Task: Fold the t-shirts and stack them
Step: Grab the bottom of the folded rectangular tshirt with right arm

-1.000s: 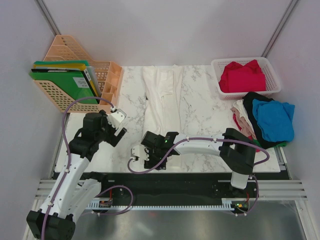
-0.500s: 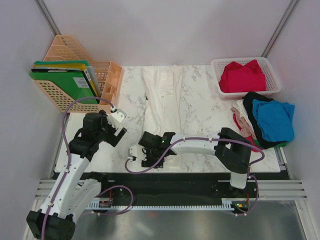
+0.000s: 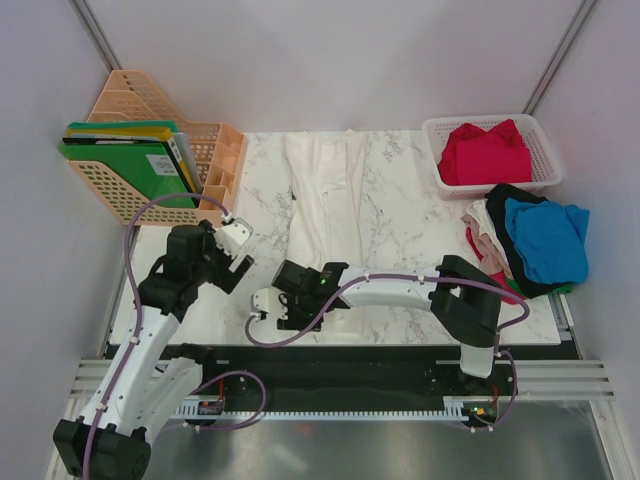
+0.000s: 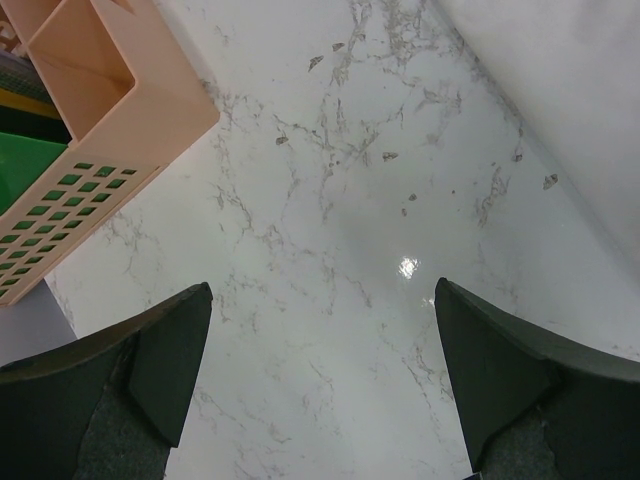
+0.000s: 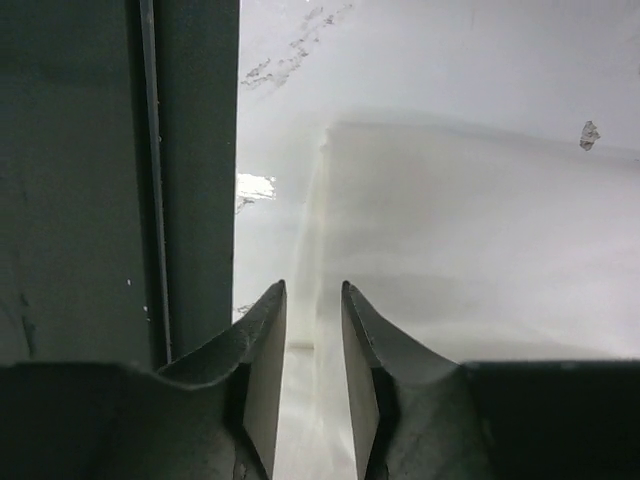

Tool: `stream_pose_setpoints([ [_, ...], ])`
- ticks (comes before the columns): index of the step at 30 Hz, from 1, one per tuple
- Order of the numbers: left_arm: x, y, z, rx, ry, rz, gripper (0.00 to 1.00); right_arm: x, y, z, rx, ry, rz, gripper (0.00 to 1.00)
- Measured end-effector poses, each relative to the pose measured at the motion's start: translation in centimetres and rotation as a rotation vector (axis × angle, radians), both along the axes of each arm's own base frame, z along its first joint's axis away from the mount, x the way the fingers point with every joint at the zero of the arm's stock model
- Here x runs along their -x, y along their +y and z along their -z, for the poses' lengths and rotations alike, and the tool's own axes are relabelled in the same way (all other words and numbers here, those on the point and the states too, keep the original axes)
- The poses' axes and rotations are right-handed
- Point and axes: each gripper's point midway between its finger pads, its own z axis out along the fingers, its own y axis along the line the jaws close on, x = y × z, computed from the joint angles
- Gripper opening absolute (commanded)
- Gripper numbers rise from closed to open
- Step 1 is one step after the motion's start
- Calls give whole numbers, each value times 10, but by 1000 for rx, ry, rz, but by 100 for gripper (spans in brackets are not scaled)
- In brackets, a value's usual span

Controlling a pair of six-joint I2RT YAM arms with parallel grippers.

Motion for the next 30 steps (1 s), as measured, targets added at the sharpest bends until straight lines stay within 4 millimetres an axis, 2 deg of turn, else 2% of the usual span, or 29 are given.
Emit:
stream_pose_setpoints([
  [4,0,0,1,-1,6,0,100,3,4,0,-2,-3,-13,51],
  [10,0,0,2,-2,7,-1,100,1,15,2,-11,-10,-16,54],
  [13,0,0,2,-4,9,-2,100,-3,21,1,-26,-20,-13,60],
  [20,-1,4,11,-19,14,-17,100,-9,34,8,-43,-31,-6,62],
  [24,-11,26,5,-67,-64,-131,100,-11,36,16,-32,-31,11,61],
  [26,-16,41,-8,-79,-130,-209,100,-12,38,18,-34,-33,16,59],
  [30,-23,62,-32,-89,-235,-326,100,-13,40,18,-43,-35,22,50],
])
